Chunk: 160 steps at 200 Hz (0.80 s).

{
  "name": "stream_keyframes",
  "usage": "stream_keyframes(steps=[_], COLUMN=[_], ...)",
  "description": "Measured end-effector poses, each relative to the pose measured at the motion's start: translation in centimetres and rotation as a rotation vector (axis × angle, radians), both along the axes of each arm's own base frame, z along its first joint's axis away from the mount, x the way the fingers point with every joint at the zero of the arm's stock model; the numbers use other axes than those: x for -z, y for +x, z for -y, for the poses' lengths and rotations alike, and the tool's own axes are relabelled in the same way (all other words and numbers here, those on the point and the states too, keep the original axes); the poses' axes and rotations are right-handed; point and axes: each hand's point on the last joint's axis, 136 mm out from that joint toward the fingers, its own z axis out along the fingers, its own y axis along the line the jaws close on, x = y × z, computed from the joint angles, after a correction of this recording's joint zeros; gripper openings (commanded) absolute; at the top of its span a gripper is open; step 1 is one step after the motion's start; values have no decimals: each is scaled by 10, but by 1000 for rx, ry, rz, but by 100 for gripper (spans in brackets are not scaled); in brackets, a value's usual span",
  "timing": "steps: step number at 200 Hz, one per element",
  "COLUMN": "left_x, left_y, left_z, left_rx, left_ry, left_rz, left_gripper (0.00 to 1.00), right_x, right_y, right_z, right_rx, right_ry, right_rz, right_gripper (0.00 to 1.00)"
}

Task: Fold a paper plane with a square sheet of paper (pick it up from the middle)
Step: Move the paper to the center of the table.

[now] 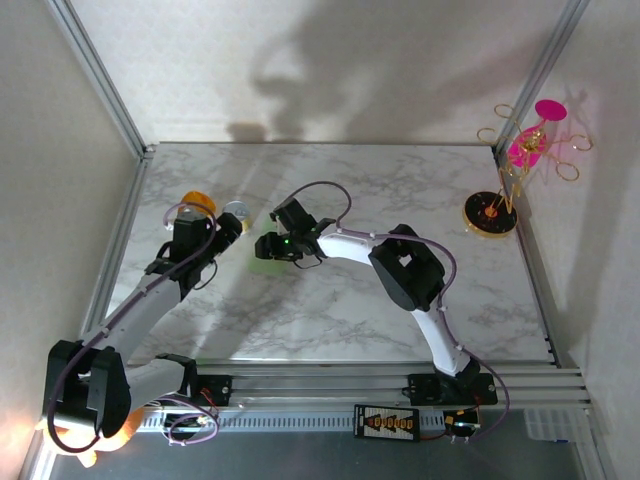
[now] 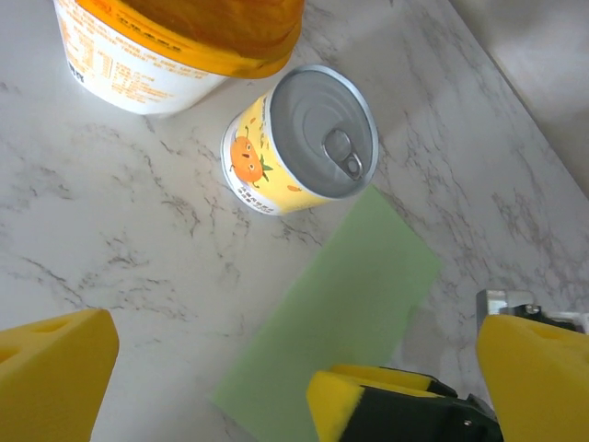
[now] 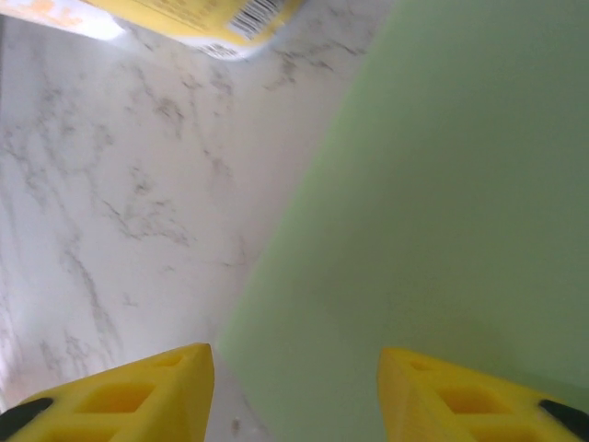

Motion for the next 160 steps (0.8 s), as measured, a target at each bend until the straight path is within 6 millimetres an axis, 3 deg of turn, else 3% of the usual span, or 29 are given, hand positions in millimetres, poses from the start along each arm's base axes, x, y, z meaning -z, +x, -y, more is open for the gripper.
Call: stream_keyframes(steps=[54,115,141,160], left_x=[3,15,19,21], left_y=[4,8,10,10], left_z=[8,25,34,43], left_rx=[31,99,136,167], left_ry=[-31,-87,-119,-137], left_rz=[-2,-29,-38,-43], left_gripper=[99,100,100,100], right_x=[9,10,-1,-30], right_y=[-6,-16,-17,-12], right_z=[18,105,122,128], right_rx=[-97,-202,-147,-32], right_ry=[-49,-107,-123,-96], right_rz=[64,127,127,148], right_gripper=[52,53,54,54])
